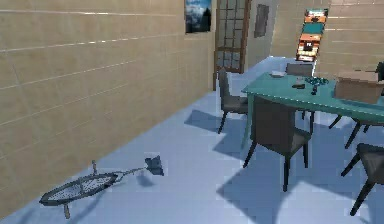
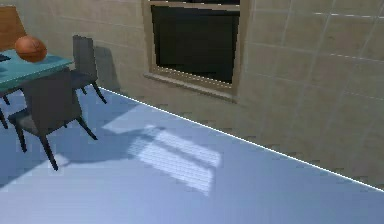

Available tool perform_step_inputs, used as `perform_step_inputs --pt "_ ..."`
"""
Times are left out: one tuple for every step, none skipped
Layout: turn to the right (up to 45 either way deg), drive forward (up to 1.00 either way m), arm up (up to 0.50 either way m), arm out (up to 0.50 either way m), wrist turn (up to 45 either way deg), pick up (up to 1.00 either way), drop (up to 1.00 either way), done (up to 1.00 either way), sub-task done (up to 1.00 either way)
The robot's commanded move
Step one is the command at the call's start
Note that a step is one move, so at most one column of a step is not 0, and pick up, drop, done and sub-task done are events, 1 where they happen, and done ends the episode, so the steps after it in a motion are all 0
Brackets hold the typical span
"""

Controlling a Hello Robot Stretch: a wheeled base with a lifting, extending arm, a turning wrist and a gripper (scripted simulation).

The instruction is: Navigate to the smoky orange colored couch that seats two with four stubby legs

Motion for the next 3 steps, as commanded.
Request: perform_step_inputs --pt "0.0 1.00 0.00 0.00 0.0 0.00 0.00 0.00 0.00" --pt "0.0 1.00 0.00 0.00 0.0 0.00 0.00 0.00 0.00" --pt "-6.0 0.00 0.00 0.00 0.0 0.00 0.00 0.00 0.00"
